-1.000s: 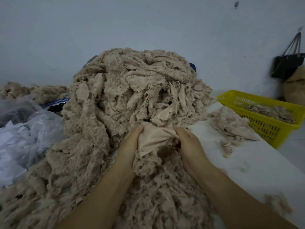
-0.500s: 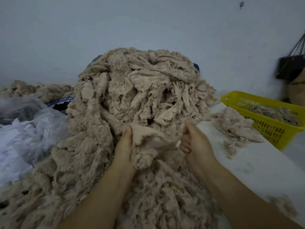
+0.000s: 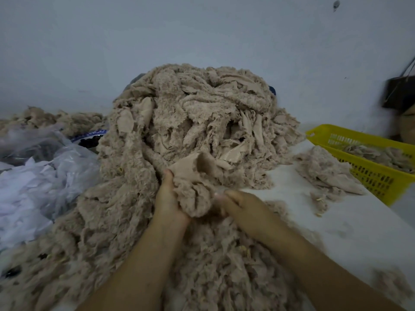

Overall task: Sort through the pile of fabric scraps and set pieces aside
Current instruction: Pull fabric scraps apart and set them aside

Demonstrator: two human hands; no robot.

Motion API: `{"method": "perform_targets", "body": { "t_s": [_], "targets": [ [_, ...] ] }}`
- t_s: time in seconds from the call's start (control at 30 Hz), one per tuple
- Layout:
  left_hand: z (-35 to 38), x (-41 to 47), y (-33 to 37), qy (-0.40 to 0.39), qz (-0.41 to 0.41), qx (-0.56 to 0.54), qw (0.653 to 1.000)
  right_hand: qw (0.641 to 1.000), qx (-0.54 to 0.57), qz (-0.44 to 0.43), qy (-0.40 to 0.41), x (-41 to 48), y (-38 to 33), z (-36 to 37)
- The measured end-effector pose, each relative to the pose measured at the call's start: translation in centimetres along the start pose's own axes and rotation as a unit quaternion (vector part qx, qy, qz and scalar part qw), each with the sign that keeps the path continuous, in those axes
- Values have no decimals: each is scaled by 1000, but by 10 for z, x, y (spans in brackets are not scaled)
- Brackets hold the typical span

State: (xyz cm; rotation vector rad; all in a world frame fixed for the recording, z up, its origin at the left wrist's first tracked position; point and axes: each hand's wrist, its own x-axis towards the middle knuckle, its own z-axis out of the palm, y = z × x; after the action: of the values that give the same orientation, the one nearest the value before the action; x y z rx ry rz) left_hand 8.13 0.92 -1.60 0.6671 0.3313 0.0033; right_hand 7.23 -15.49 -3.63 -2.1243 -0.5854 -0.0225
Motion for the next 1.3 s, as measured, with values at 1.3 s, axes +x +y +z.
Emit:
{"method": "perform_targets", "body": {
  "t_s": [1.3],
  "targets": [
    [9,-20,-28,-177,271,448,833,934,327,46,139,4,-7,-17]
  ]
}}
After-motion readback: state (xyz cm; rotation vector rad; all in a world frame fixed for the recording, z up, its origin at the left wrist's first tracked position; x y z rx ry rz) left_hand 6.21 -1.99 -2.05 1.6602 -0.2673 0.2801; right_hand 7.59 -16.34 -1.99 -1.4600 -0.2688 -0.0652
